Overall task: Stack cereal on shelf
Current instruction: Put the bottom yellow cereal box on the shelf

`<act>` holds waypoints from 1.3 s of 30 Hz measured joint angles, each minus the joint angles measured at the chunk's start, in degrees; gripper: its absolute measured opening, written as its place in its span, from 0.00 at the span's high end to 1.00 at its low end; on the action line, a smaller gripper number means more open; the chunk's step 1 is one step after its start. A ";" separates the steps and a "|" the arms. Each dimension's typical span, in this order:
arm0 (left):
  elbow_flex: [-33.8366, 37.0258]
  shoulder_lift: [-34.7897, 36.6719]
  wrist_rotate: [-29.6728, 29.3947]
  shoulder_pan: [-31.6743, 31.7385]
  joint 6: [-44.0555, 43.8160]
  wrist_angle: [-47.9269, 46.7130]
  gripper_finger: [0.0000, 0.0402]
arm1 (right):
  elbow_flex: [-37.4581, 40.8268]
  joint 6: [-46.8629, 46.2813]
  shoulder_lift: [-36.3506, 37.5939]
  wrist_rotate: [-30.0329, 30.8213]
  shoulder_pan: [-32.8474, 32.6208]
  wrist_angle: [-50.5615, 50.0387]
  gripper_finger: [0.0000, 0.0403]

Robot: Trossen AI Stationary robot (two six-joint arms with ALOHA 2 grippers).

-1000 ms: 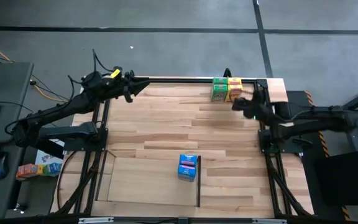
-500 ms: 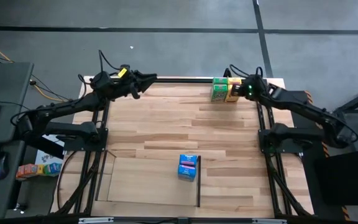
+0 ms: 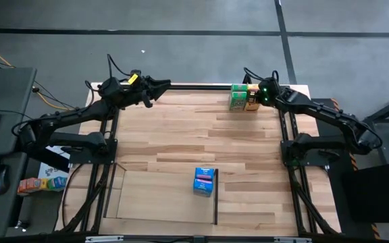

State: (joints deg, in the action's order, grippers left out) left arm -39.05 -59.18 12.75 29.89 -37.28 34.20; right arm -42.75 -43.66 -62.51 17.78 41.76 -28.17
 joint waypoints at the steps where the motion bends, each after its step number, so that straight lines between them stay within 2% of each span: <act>1: 0.00 0.00 0.00 0.00 0.00 0.00 0.62 | -0.03 -0.36 0.01 0.00 0.00 0.51 1.00; 17: 0.00 0.03 0.11 0.01 1.98 -0.02 0.62 | -0.06 0.20 -5.08 3.41 0.00 3.79 1.00; 33: 0.00 0.02 0.15 0.02 1.97 -0.05 0.62 | -0.25 15.46 -3.59 -3.92 0.21 -4.34 1.00; 39: -0.02 0.02 0.15 0.02 1.97 -0.05 0.62 | -0.19 15.69 -3.56 -4.74 1.31 -4.32 1.00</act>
State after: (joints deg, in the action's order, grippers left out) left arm -39.07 -59.16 12.91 29.91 -35.31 34.15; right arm -42.94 -27.97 -66.07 13.04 43.07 -32.49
